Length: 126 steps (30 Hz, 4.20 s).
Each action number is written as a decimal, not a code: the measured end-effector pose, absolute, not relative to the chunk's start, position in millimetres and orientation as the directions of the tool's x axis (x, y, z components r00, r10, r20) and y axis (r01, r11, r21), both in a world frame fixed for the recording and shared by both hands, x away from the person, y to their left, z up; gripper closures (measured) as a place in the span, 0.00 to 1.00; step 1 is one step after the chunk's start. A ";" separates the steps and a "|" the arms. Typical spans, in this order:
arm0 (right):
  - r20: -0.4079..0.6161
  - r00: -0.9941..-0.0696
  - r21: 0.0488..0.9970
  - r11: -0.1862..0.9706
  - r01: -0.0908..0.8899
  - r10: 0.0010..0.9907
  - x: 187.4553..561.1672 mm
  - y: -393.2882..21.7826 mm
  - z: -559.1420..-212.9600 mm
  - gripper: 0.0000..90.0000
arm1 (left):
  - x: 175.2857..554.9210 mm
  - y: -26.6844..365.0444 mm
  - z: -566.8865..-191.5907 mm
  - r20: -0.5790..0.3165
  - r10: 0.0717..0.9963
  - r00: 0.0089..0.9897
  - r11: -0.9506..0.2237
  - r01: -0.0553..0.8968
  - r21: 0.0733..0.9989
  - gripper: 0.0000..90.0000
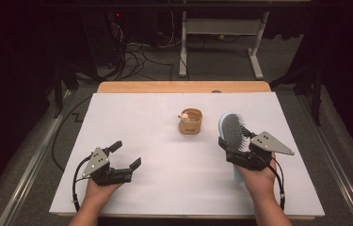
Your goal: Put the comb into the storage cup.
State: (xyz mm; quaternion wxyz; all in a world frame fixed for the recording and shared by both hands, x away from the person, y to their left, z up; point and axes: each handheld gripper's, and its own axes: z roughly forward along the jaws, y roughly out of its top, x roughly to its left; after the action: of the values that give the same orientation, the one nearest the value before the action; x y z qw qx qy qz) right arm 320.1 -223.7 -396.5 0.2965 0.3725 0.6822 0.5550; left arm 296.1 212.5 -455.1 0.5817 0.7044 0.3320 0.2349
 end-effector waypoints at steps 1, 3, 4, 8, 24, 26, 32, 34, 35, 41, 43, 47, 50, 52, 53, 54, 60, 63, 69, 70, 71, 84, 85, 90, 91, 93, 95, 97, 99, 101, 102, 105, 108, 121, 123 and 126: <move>0.008 -0.549 0.978 0.108 0.178 0.836 320.2 -223.3 -396.6 0.23 | 297.1 211.1 -453.9 -0.051 0.742 0.669 -0.106 0.192 0.976 0.07; 0.009 -0.552 0.978 0.107 0.178 0.834 319.8 -222.3 -396.7 0.23 | 298.3 208.6 -451.6 -0.045 0.741 0.670 -0.111 0.188 0.976 0.07; 0.009 -0.553 0.978 0.107 0.178 0.833 319.6 -221.9 -396.7 0.23 | 299.3 206.6 -449.3 -0.034 0.738 0.674 -0.126 0.187 0.974 0.07; 0.014 -0.559 0.979 0.102 0.176 0.829 318.3 -220.7 -396.5 0.23 | 300.8 201.9 -440.4 -0.022 0.735 0.678 -0.131 0.174 0.976 0.07; 0.007 -0.565 0.981 0.104 0.165 0.825 316.6 -217.0 -394.5 0.23 | 321.4 156.9 -427.1 -0.017 0.682 0.731 -0.139 0.153 0.978 0.08; 0.007 -0.565 0.981 0.104 0.164 0.825 316.5 -217.2 -394.3 0.23 | 322.9 150.9 -428.1 -0.018 0.674 0.739 -0.142 0.153 0.978 0.08; 0.004 -0.565 0.982 0.104 0.159 0.825 316.5 -216.5 -394.0 0.23 | 324.7 141.3 -430.1 -0.037 0.657 0.753 -0.131 0.162 0.978 0.08; 0.000 -0.564 0.981 0.108 0.158 0.826 316.3 -215.8 -394.0 0.23 | 324.2 139.9 -430.2 -0.039 0.653 0.756 -0.130 0.162 0.978 0.08; -0.002 -0.566 0.981 0.110 0.158 0.825 316.2 -215.3 -394.0 0.23 | 323.7 138.9 -430.5 -0.041 0.651 0.758 -0.129 0.163 0.978 0.08; -0.011 -0.569 0.982 0.117 0.150 0.823 314.5 -213.2 -393.6 0.23 | 317.6 132.0 -436.6 -0.031 0.628 0.778 -0.149 0.158 0.976 0.08; -0.013 -0.569 0.982 0.118 0.148 0.822 313.9 -212.6 -393.5 0.23 | 315.4 128.9 -436.9 -0.034 0.614 0.788 -0.149 0.158 0.976 0.08; -0.018 -0.572 0.982 0.122 0.143 0.820 312.3 -209.7 -393.7 0.23 | 311.6 123.5 -434.4 -0.024 0.600 0.800 -0.159 0.149 0.976 0.08; -0.026 -0.581 0.983 0.127 0.134 0.814 311.6 -205.9 -394.0 0.23 | 308.9 121.3 -432.6 -0.006 0.596 0.803 -0.174 0.136 0.975 0.08; -0.030 -0.587 0.983 0.131 0.131 0.809 310.5 -202.7 -393.9 0.23 | 307.9 120.3 -431.9 -0.004 0.590 0.807 -0.176 0.134 0.975 0.08; -0.034 -0.589 0.983 0.133 0.126 0.807 310.3 -201.1 -393.9 0.23 | 307.6 120.1 -431.4 -0.006 0.590 0.808 -0.176 0.135 0.975 0.08; -0.036 -0.593 0.983 0.136 0.125 0.805 309.9 -199.5 -393.8 0.23 | 307.4 119.9 -430.9 -0.008 0.588 0.809 -0.174 0.137 0.975 0.08; -0.066 -0.611 0.982 0.161 0.102 0.789 307.9 -188.6 -393.5 0.23 | 305.8 119.8 -425.7 -0.024 0.583 0.812 -0.160 0.144 0.977 0.08; -0.080 -0.620 0.980 0.175 0.093 0.781 306.5 -181.9 -393.2 0.23 | 304.6 119.9 -422.7 -0.027 0.582 0.813 -0.156 0.145 0.977 0.08; -0.104 -0.633 0.977 0.198 0.079 0.767 304.9 -170.9 -394.3 0.23 | 301.8 118.5 -417.7 -0.023 0.580 0.814 -0.158 0.141 0.977 0.08; -0.106 -0.635 0.977 0.199 0.077 0.765 304.5 -169.4 -394.5 0.23 | 301.7 118.2 -417.2 -0.025 0.579 0.815 -0.157 0.142 0.977 0.08; -0.109 -0.637 0.977 0.201 0.073 0.763 304.3 -168.1 -394.7 0.23 | 301.5 117.9 -416.7 -0.026 0.579 0.815 -0.156 0.142 0.977 0.08; -0.136 -0.656 0.972 0.229 0.056 0.742 301.1 -152.8 -397.8 0.23 | 299.0 119.9 -403.8 -0.037 0.585 0.810 -0.127 0.137 0.982 0.09; -0.139 -0.657 0.971 0.232 0.056 0.741 300.9 -152.2 -397.9 0.23 | 298.9 120.3 -402.5 -0.044 0.584 0.811 -0.119 0.139 0.983 0.09; -0.148 -0.663 0.969 0.242 0.052 0.734 301.1 -146.9 -399.9 0.23 | 297.9 119.6 -397.3 -0.045 0.585 0.810 -0.117 0.140 0.983 0.09; -0.150 -0.663 0.969 0.243 0.050 0.733 301.3 -145.9 -400.1 0.23 | 297.9 118.7 -396.8 -0.046 0.585 0.810 -0.117 0.140 0.983 0.09; -0.152 -0.665 0.968 0.245 0.047 0.731 301.4 -144.1 -400.1 0.23 | 298.0 117.4 -395.8 -0.047 0.583 0.811 -0.118 0.142 0.983 0.09; -0.156 -0.666 0.968 0.247 0.044 0.729 301.3 -142.4 -399.9 0.23 | 298.3 116.5 -394.6 -0.046 0.582 0.812 -0.121 0.142 0.982 0.09; -0.158 -0.670 0.968 0.248 0.041 0.726 301.2 -140.8 -400.2 0.23 | 299.0 116.1 -394.0 -0.054 0.578 0.814 -0.112 0.145 0.983 0.09; -0.158 -0.672 0.967 0.250 0.043 0.724 300.8 -139.3 -400.4 0.23 | 299.9 115.5 -393.4 -0.061 0.577 0.814 -0.104 0.147 0.984 0.09; -0.160 -0.675 0.967 0.252 0.039 0.720 300.6 -138.5 -400.7 0.23 | 300.3 114.0 -392.5 -0.060 0.577 0.815 -0.107 0.148 0.983 0.09; -0.160 -0.676 0.967 0.253 0.040 0.719 300.5 -138.1 -400.8 0.23 | 300.4 113.0 -392.0 -0.060 0.575 0.816 -0.107 0.148 0.983 0.09; -0.161 -0.677 0.967 0.253 0.039 0.718 300.3 -137.3 -401.3 0.23 | 300.7 109.2 -389.7 -0.059 0.569 0.820 -0.108 0.145 0.983 0.09; -0.159 -0.678 0.966 0.253 0.042 0.717 300.0 -136.4 -401.5 0.23 | 300.8 104.9 -386.5 -0.057 0.560 0.826 -0.103 0.138 0.985 0.09; -0.163 -0.686 0.966 0.257 0.037 0.709 299.0 -133.0 -402.9 0.23 | 310.4 91.3 -378.2 -0.069 0.551 0.832 -0.106 0.151 0.983 0.09; -0.162 -0.687 0.966 0.257 0.037 0.709 299.0 -132.9 -402.9 0.23 | 313.2 90.7 -378.8 -0.086 0.550 0.831 -0.100 0.167 0.981 0.09; -0.163 -0.688 0.965 0.259 0.038 0.707 299.2 -132.4 -403.2 0.23 | 316.0 89.4 -378.2 -0.097 0.547 0.831 -0.095 0.177 0.980 0.09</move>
State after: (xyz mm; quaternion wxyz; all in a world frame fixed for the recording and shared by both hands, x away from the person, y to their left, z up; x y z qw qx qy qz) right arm 299.2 -132.4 -403.2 0.3026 0.2539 0.7335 0.5532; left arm 316.0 89.4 -378.2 0.6245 0.7250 0.2498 0.1480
